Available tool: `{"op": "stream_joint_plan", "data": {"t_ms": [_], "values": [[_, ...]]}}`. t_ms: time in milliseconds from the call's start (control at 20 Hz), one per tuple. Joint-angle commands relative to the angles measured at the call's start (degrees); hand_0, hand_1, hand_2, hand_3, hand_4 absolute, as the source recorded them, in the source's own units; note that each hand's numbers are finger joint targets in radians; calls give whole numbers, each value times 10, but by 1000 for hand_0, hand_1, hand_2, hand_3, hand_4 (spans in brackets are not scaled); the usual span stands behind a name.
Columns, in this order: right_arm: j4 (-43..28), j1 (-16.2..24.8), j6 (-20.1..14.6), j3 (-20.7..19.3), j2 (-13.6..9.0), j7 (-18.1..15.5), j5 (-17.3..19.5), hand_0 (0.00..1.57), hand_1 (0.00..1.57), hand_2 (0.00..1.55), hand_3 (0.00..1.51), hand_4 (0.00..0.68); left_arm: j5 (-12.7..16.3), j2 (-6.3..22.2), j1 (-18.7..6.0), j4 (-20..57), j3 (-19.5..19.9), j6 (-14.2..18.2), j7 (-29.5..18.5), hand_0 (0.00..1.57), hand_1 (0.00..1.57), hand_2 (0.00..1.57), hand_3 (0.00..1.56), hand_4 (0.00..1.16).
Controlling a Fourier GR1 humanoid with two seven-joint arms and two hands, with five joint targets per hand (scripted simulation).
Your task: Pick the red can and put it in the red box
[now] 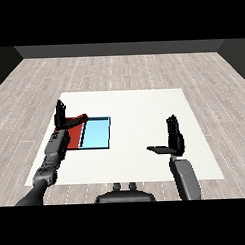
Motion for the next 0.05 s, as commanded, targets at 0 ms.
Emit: {"op": "stream_joint_plan", "data": {"t_ms": [0], "values": [[1, 22, 35, 12, 3, -8, -24, 0, 0, 0, 0, 0, 32, -61, 51, -95, 0, -58, -71, 0, 0, 0, 0, 0]]}}
